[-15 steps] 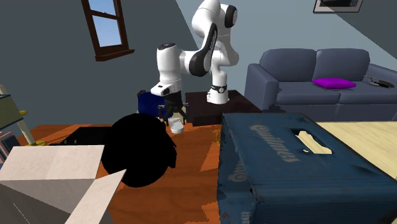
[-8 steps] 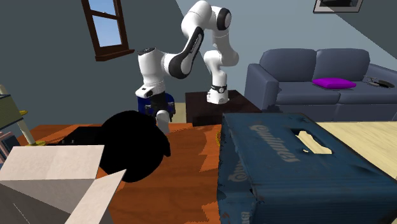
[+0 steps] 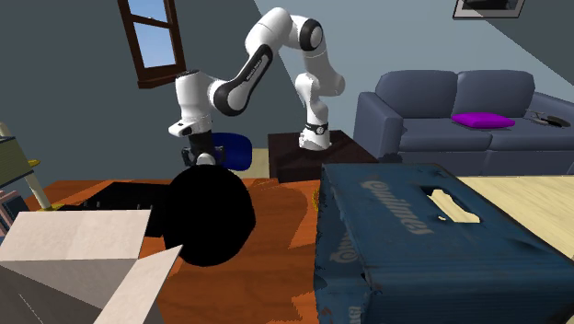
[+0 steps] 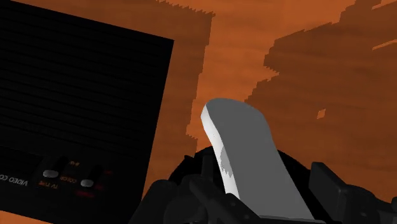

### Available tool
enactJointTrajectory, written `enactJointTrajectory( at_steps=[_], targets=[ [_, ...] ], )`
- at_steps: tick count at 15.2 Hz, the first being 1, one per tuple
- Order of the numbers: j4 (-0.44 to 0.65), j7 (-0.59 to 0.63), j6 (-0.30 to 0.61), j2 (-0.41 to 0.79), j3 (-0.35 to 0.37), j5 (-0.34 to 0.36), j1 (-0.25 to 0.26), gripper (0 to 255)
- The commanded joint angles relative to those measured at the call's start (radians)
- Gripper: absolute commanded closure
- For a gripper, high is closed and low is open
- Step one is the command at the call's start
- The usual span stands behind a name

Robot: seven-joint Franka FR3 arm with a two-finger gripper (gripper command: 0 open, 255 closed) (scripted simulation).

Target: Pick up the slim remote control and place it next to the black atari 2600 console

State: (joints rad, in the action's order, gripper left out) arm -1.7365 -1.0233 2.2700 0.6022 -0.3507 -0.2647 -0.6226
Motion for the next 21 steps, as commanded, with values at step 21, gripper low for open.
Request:
enactJointTrajectory(
  at_steps=[21],
  targets=[
    [0.045, -0.046, 0.173, 0.217, 0.066, -0.070, -0.053, 255]
  ],
)
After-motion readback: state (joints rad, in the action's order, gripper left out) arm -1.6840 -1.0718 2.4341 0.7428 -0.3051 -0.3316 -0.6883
